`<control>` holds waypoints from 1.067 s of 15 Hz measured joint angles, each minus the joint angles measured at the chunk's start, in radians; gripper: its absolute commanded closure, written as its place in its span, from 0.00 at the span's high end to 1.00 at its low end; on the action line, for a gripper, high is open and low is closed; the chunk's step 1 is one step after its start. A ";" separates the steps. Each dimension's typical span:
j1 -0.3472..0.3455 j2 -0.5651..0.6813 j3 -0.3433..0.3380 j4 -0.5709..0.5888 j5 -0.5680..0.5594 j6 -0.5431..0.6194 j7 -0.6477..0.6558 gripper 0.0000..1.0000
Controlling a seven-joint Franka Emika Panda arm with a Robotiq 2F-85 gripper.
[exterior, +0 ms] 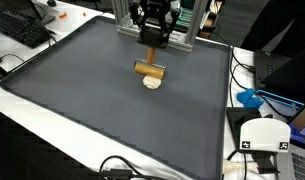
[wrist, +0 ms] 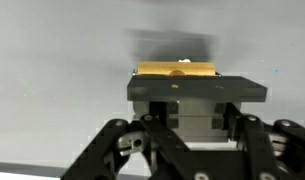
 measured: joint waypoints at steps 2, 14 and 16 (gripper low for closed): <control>0.000 -0.001 0.000 -0.002 0.001 -0.005 -0.012 0.35; 0.004 -0.015 0.016 -0.001 0.005 0.038 -0.113 0.35; 0.006 -0.002 0.017 -0.004 0.001 0.074 -0.117 0.35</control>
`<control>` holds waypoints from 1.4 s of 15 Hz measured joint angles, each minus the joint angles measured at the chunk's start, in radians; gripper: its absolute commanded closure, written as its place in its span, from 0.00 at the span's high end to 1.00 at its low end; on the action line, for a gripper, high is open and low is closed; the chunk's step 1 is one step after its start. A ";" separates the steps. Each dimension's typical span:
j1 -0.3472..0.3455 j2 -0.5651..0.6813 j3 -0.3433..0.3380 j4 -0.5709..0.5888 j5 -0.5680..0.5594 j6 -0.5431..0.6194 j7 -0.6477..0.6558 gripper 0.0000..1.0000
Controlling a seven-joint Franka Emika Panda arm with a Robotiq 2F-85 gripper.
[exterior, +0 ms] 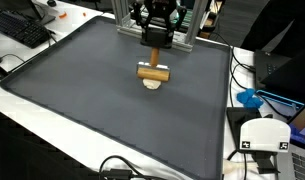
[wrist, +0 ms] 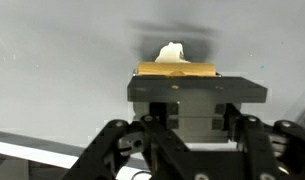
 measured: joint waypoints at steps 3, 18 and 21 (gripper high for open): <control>0.000 0.020 0.000 0.000 -0.014 0.048 0.001 0.35; 0.010 0.043 -0.005 0.008 -0.038 0.003 0.083 0.35; 0.010 0.041 -0.005 0.005 -0.009 -0.076 0.085 0.35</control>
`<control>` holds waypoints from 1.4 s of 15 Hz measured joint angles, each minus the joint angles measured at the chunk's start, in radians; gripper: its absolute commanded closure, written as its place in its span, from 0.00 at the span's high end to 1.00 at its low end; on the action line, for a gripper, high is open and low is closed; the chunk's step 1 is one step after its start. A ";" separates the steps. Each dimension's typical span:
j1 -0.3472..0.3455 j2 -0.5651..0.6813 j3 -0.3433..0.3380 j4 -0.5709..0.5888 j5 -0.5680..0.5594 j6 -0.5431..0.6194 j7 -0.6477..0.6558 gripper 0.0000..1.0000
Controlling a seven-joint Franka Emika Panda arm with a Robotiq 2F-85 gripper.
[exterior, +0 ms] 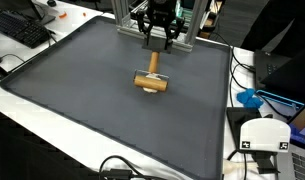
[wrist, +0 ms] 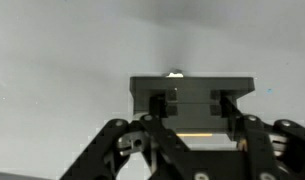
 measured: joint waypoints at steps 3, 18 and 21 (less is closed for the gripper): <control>-0.001 0.000 0.000 -0.001 0.004 0.012 0.001 0.35; 0.000 -0.023 0.008 0.000 0.025 -0.140 -0.015 0.35; 0.000 -0.021 0.011 -0.007 0.026 -0.159 -0.023 0.35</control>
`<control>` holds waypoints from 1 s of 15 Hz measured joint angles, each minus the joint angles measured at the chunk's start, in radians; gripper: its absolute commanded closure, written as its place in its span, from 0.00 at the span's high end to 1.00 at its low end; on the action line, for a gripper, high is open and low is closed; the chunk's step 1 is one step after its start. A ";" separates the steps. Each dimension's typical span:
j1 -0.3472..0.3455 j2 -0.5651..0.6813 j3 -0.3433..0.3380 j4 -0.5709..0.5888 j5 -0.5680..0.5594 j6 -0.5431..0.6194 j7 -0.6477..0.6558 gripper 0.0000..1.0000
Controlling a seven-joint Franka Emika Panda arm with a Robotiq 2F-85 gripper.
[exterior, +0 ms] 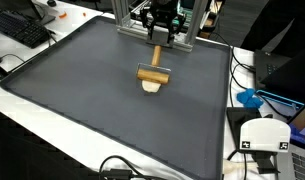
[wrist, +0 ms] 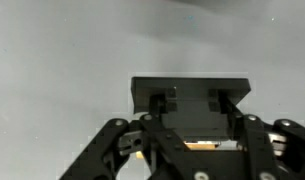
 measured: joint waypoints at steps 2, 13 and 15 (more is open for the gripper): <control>0.000 0.001 0.001 -0.003 0.000 -0.009 -0.003 0.35; 0.000 -0.001 0.009 0.004 0.022 -0.146 -0.062 0.35; 0.000 0.000 0.010 0.004 0.024 -0.154 -0.063 0.35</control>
